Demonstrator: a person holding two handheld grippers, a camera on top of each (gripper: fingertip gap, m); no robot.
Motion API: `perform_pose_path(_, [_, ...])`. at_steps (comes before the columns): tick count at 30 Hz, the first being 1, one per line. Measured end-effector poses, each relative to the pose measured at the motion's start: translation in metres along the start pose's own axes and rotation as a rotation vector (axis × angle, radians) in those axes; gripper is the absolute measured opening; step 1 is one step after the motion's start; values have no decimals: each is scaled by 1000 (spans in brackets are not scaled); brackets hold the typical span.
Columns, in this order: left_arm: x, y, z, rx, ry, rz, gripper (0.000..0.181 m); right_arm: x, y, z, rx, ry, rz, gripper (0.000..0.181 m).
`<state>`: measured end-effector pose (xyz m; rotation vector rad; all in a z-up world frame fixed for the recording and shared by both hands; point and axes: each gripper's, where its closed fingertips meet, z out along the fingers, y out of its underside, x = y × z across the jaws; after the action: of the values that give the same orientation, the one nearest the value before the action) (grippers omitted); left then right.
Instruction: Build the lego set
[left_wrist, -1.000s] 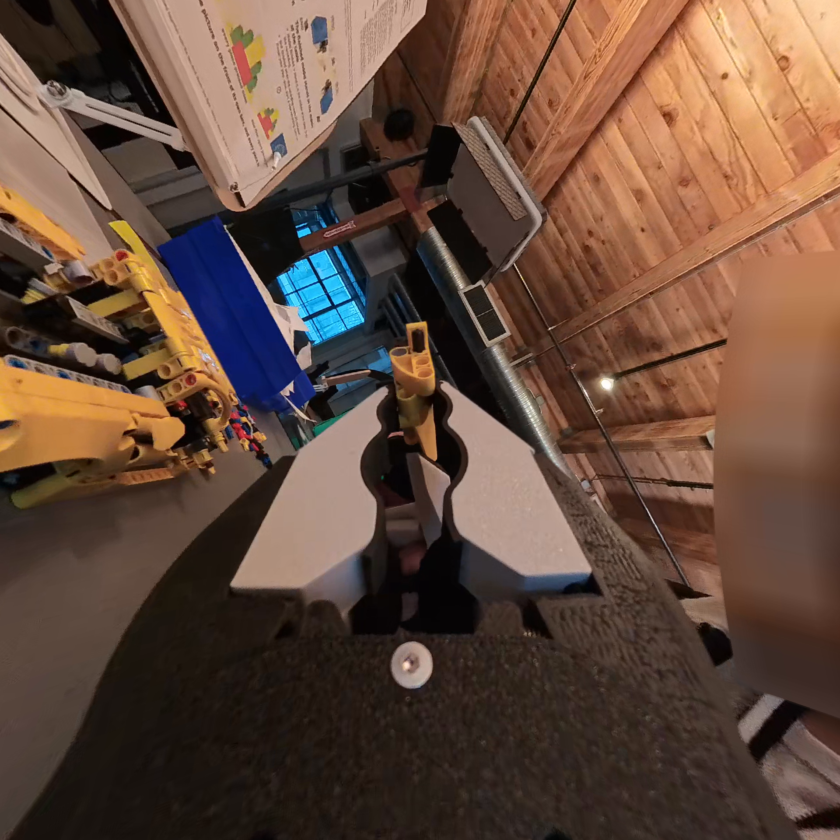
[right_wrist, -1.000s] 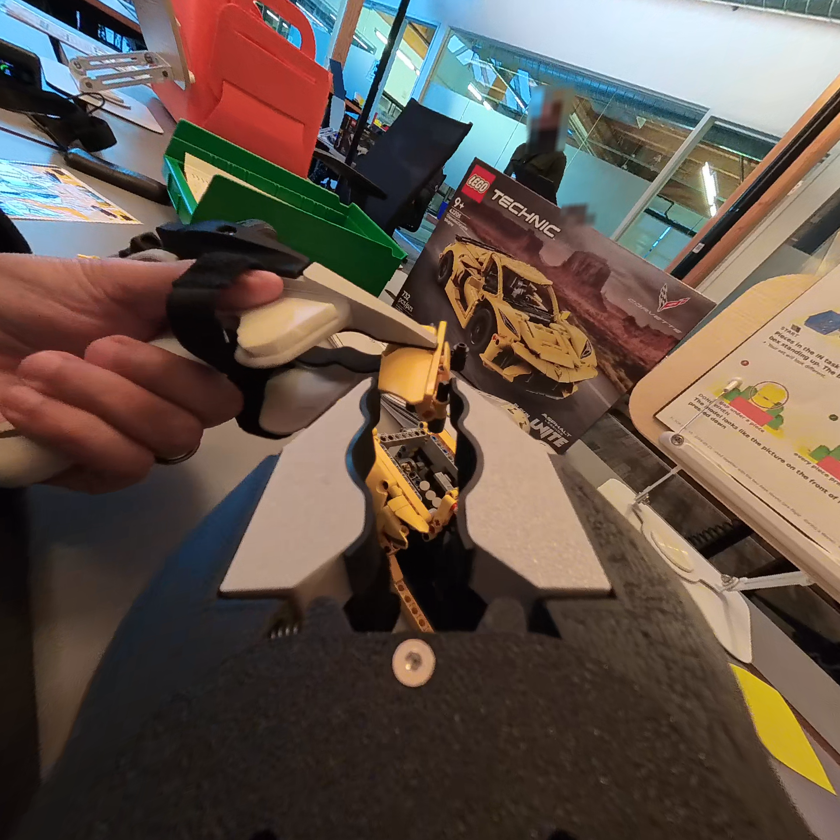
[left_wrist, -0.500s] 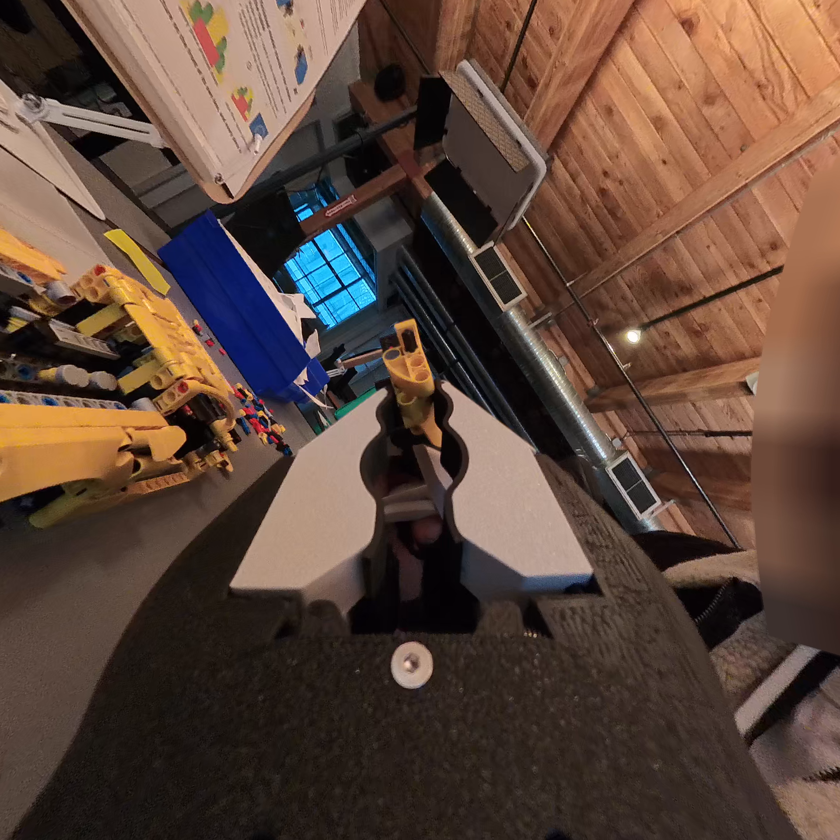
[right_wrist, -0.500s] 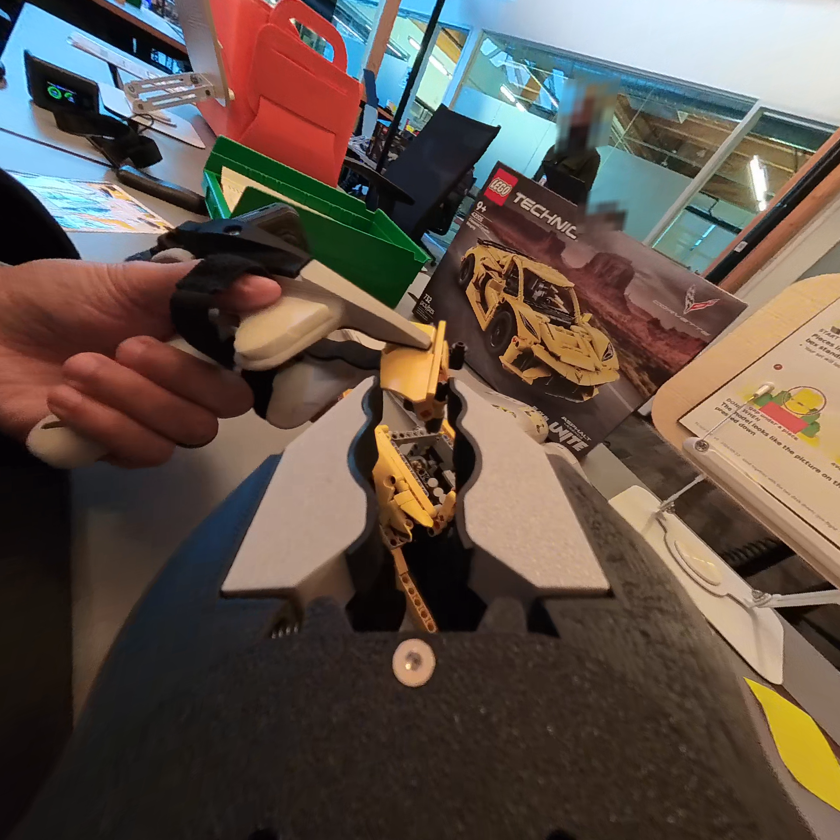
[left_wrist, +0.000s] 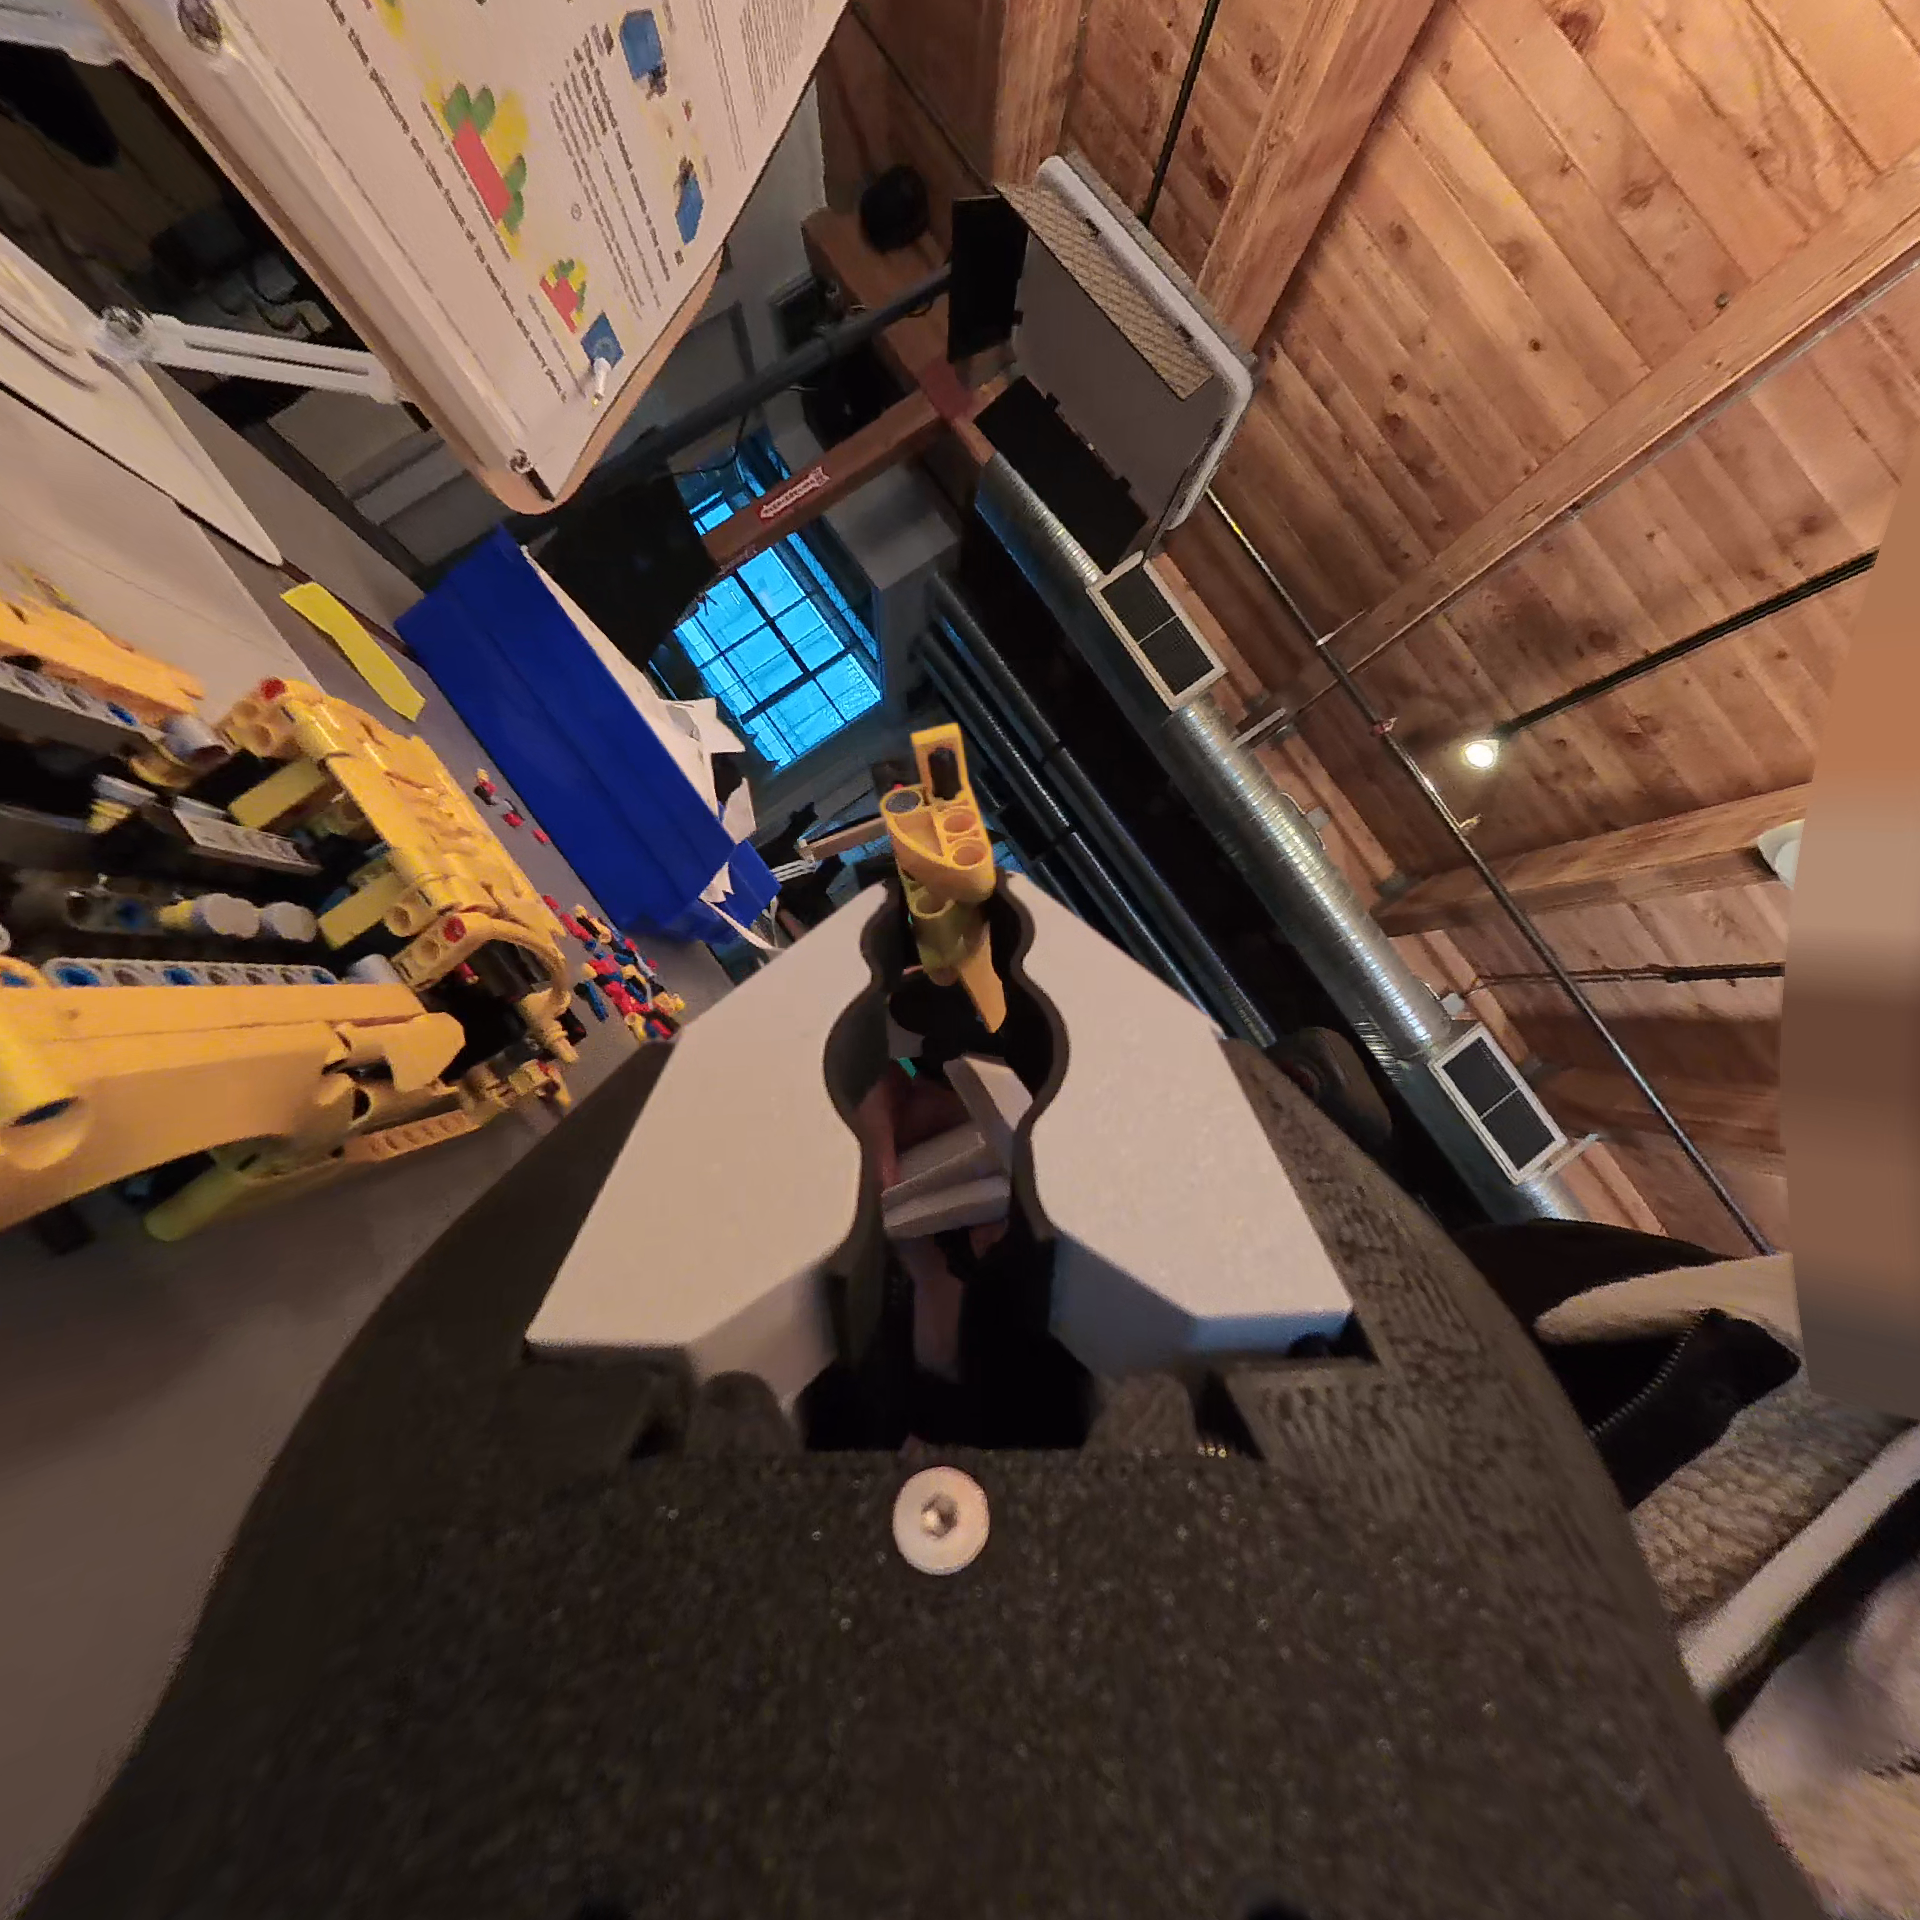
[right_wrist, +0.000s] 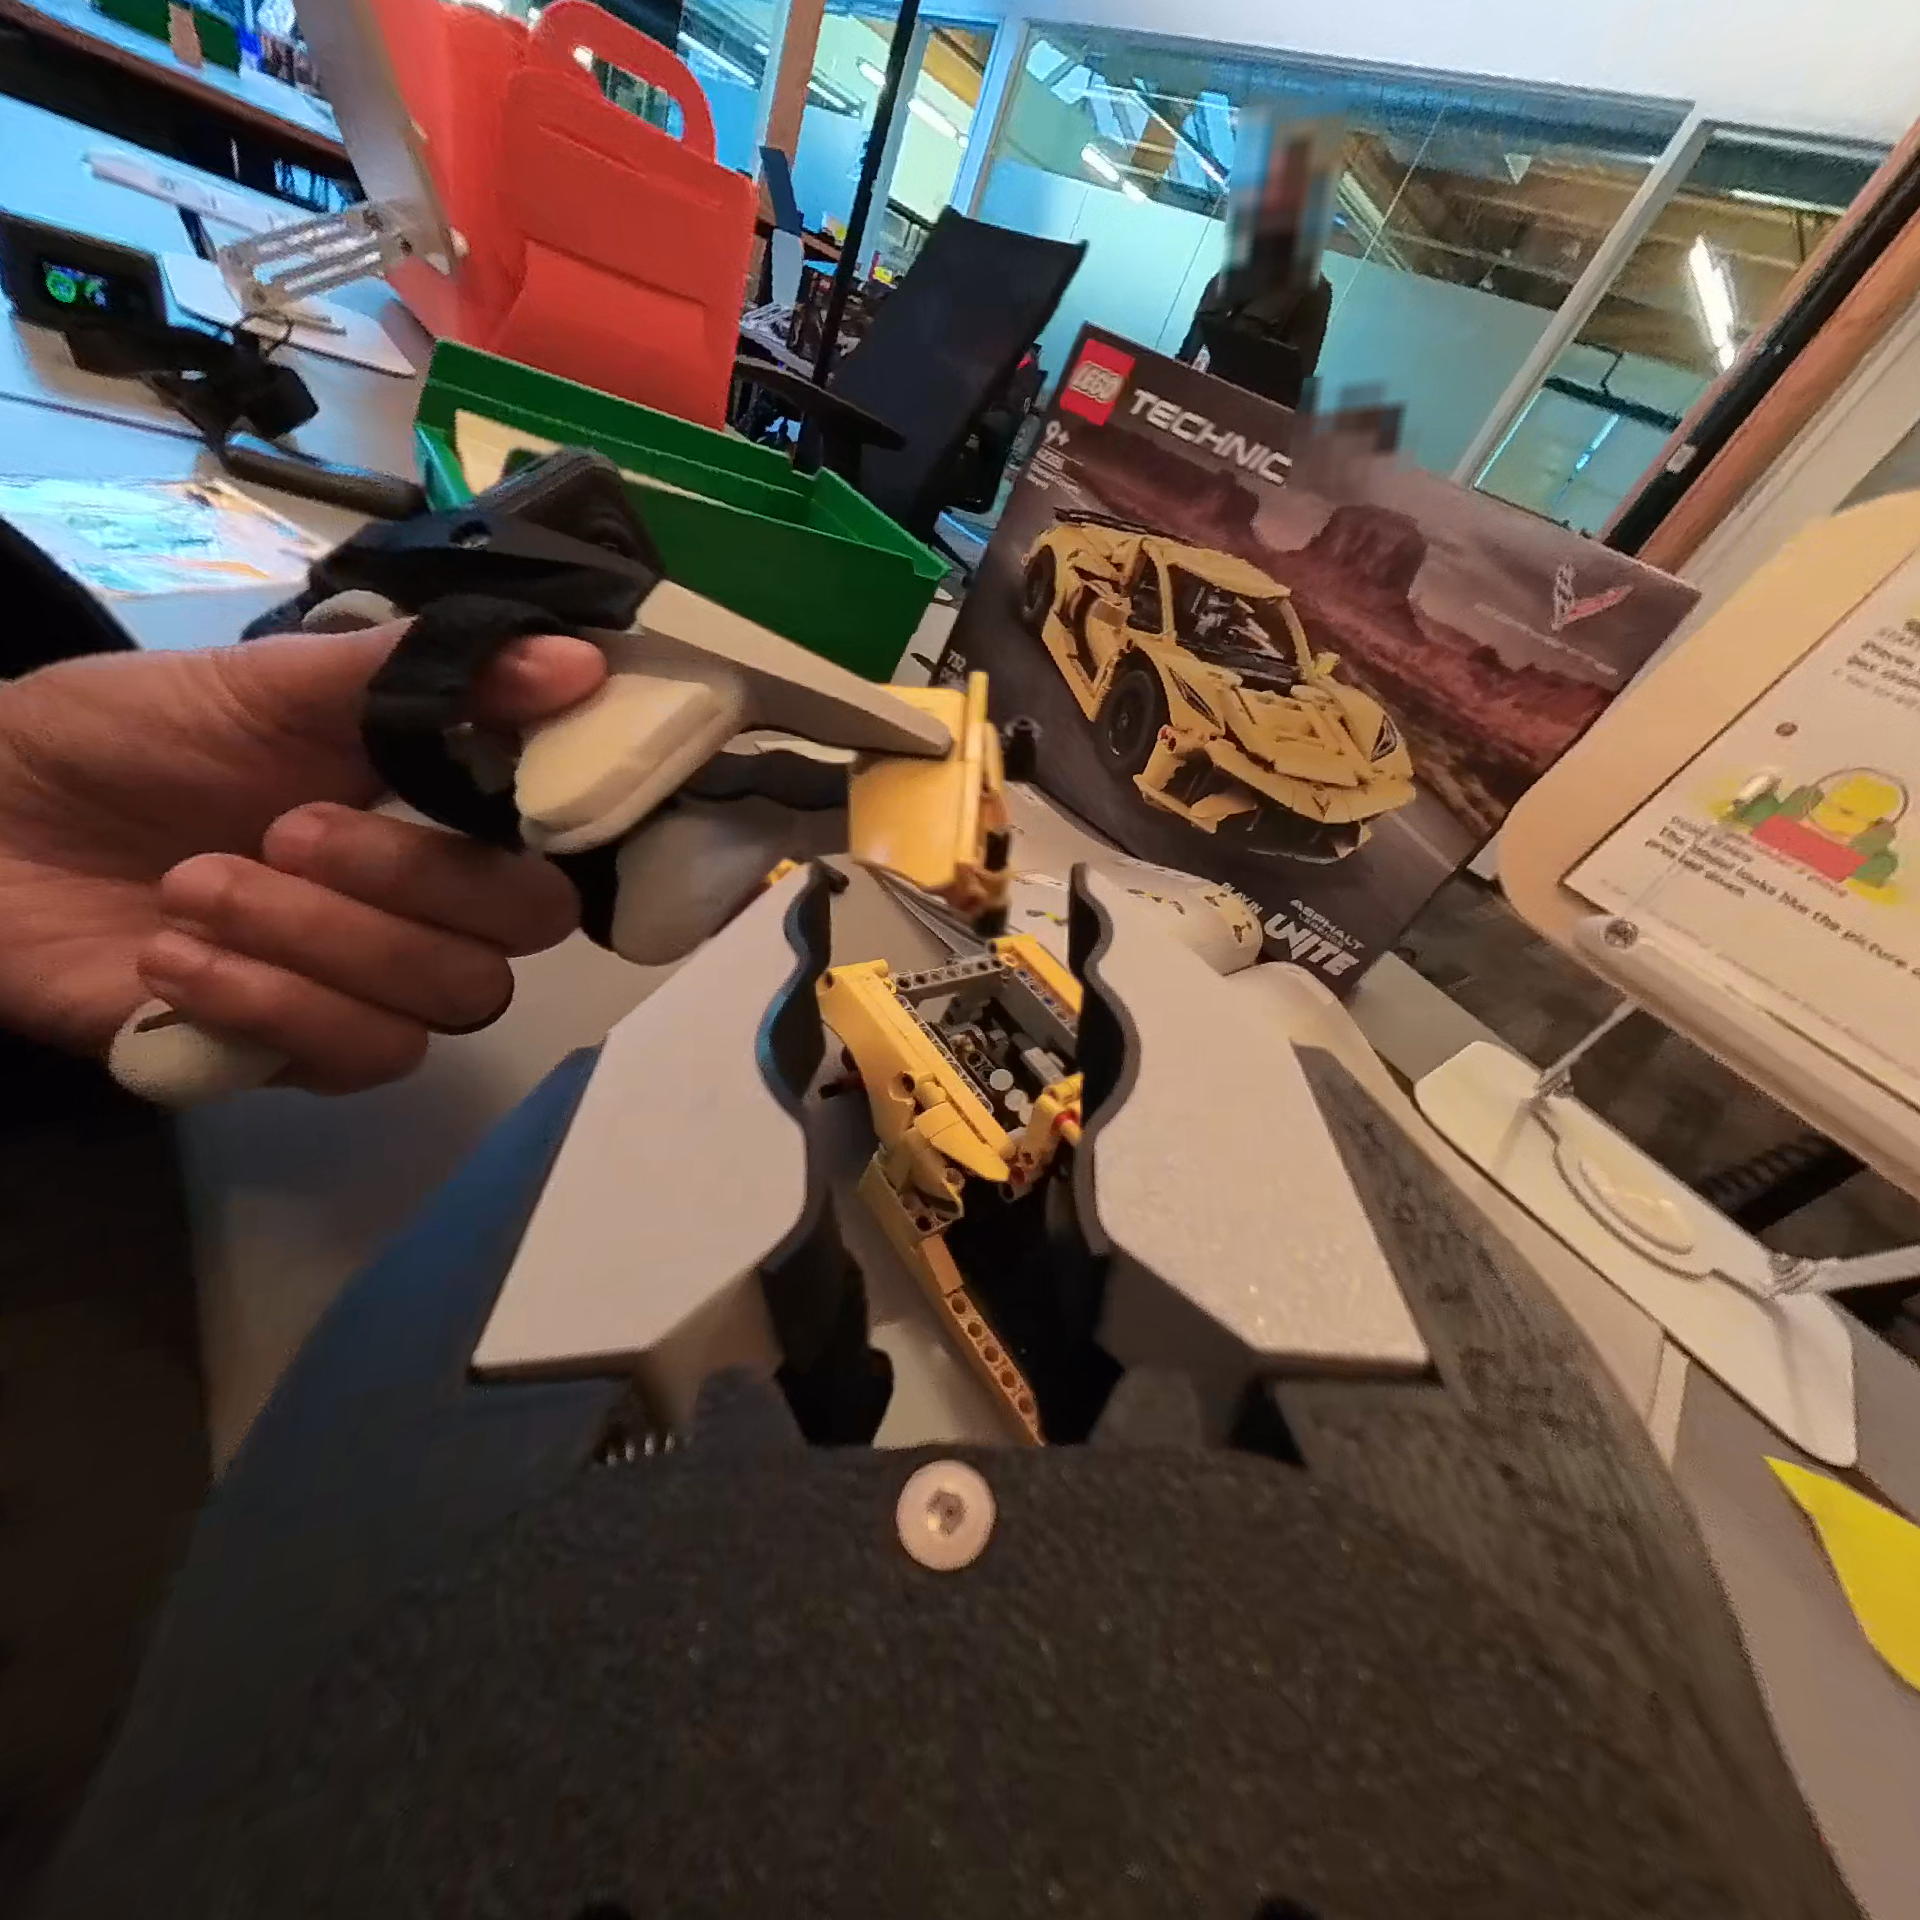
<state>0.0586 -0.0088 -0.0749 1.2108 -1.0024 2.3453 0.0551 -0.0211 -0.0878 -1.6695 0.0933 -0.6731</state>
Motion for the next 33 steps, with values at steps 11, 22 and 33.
perform_pose_path(11, [16,12,5,-70,61,70,15,2,-7,-11,-14,-1,-122,12])
perform_pose_path(22, [32,9,1,-71,159,55,14,-9,-11,-16,62,-26,-59,20])
perform_pose_path(33, [72,42,-2,-270,262,592,15,-33,-37,-49,186,-675,588,49])
